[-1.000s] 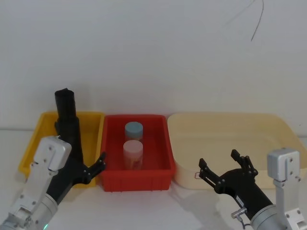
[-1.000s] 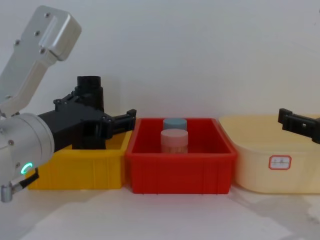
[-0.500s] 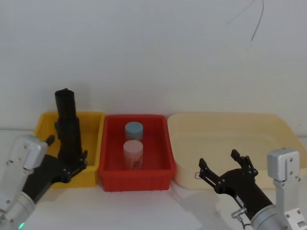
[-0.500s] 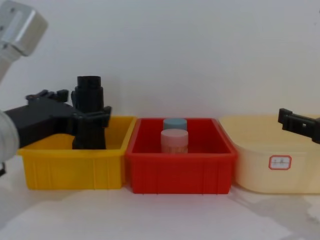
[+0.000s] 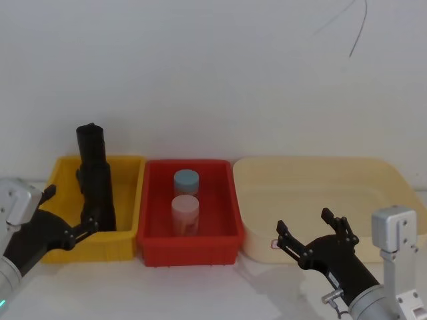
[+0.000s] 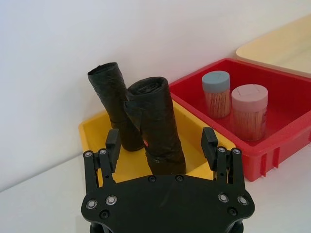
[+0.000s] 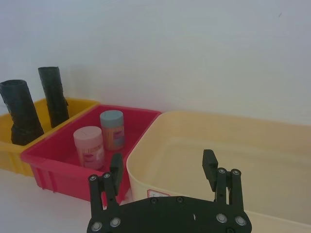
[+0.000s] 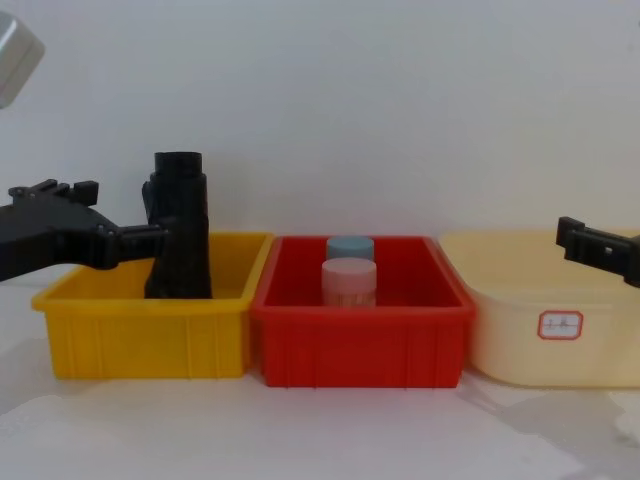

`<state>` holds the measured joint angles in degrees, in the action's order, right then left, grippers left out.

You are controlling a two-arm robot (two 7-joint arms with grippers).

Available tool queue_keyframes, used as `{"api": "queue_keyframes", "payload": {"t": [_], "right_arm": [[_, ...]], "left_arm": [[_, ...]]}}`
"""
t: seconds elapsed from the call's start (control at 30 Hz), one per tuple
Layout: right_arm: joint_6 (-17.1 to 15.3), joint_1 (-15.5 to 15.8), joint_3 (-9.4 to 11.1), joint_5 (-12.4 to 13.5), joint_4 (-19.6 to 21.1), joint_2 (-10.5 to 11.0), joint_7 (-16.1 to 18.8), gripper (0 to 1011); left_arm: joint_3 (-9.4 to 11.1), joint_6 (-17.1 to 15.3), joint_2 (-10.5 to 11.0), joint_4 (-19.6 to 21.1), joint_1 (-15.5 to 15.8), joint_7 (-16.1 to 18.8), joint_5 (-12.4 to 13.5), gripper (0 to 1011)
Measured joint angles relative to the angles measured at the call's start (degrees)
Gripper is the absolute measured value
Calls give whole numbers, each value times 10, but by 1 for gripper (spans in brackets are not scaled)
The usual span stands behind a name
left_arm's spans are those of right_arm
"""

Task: Pick up the garbage bag with the one hand and transfer it to the other hand.

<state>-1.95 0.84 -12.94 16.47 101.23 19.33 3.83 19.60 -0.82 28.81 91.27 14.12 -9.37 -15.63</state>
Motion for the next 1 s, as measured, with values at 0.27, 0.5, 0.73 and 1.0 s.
{"api": "queue_keyframes", "payload": {"t": [0.27, 0.5, 0.73, 1.0], "right_arm": [[0, 0, 0, 0, 0, 0, 0, 1000], [0, 0, 0, 0, 0, 0, 0, 1000], [0, 0, 0, 0, 0, 0, 0, 1000], [0, 0, 0, 0, 0, 0, 0, 1000]], "left_arm": [[7, -13, -3, -29, 30, -25, 0, 1002], [15, -23, -13, -57, 56, -40, 4, 1001], [23, -27, -29, -94, 85, -50, 12, 1001], [29, -29, -49, -135, 115, -54, 20, 1002]]}}
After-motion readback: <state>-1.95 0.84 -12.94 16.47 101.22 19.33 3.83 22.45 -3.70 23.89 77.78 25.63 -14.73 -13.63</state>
